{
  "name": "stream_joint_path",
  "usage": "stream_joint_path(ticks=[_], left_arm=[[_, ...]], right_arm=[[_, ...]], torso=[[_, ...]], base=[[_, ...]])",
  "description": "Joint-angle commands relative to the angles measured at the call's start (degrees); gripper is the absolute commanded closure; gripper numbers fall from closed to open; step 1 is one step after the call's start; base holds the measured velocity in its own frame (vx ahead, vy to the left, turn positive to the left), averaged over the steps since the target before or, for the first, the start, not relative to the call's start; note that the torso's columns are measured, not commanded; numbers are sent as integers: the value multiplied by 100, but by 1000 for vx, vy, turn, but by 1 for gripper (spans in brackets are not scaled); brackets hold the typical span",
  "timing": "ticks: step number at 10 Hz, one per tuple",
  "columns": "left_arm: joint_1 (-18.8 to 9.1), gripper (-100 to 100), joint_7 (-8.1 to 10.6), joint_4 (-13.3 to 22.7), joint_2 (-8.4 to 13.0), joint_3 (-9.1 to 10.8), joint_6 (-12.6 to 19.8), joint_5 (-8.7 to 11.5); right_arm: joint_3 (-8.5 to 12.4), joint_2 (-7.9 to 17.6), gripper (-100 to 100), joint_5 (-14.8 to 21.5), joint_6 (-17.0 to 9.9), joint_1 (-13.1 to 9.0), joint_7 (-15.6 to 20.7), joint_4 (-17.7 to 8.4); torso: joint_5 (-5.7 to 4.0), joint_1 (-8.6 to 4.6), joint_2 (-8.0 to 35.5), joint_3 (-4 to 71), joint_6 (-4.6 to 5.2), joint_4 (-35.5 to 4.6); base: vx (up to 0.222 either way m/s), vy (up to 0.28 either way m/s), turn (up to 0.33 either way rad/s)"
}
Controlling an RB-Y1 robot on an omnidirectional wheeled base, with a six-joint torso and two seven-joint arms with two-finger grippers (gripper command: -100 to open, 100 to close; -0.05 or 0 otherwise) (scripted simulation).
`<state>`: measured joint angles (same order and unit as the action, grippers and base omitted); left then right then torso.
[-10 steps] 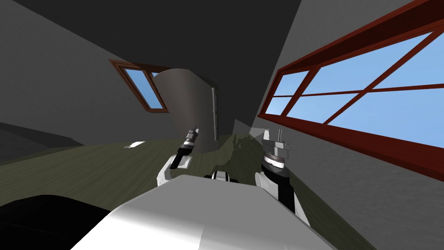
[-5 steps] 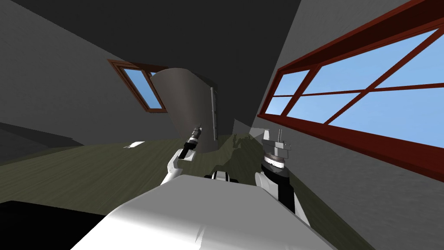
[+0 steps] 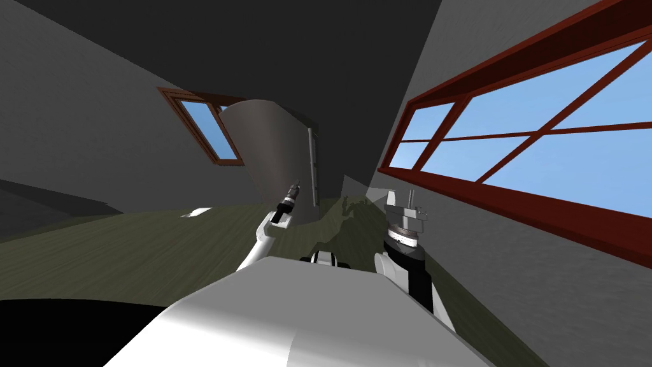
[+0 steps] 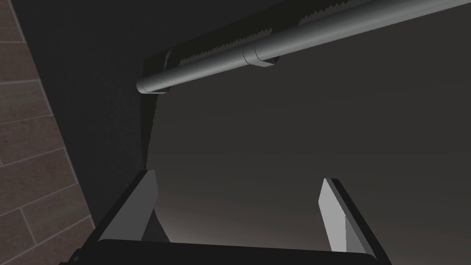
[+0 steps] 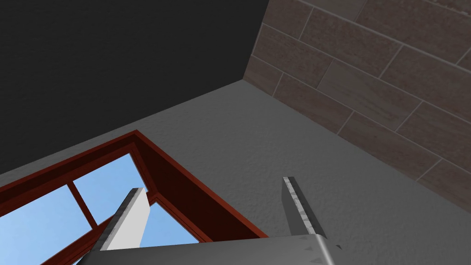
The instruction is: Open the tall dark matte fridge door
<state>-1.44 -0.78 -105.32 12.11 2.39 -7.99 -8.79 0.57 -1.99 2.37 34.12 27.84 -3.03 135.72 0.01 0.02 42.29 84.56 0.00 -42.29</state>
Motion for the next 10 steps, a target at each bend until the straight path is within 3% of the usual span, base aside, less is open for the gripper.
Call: stream_joint_path(ticks=[1, 2, 3, 4, 10], left_arm=[[-388, -100, -79, 336, 49, -29, 242, -46], [-480, -100, -79, 354, 49, -29, 242, -46], [-687, -100, -132, 612, 80, -45, 383, -76], [-784, -100, -132, 626, 80, -45, 383, -76], [-1725, -100, -294, 1499, 175, -96, 822, -167]], right_arm=[[0, 0, 0, 0, 0, 0, 0, 0], [0, 0, 0, 0, 0, 0, 0, 0], [0, 0, 0, 0, 0, 0, 0, 0], [0, 0, 0, 0, 0, 0, 0, 0], [0, 0, 0, 0, 0, 0, 0, 0]], torso=[[-1, -1, 1, -1, -1, -1], [-1, -3, -1, 0, 0, 0], [-1, -3, -2, 1, 0, 0], [-1, -3, -3, 2, 0, 1], [-1, -4, -2, 1, 1, 1]], base=[[6, -26, 6], [10, -26, 2], [15, -27, 4], [12, -24, 3], [12, -25, 3]])
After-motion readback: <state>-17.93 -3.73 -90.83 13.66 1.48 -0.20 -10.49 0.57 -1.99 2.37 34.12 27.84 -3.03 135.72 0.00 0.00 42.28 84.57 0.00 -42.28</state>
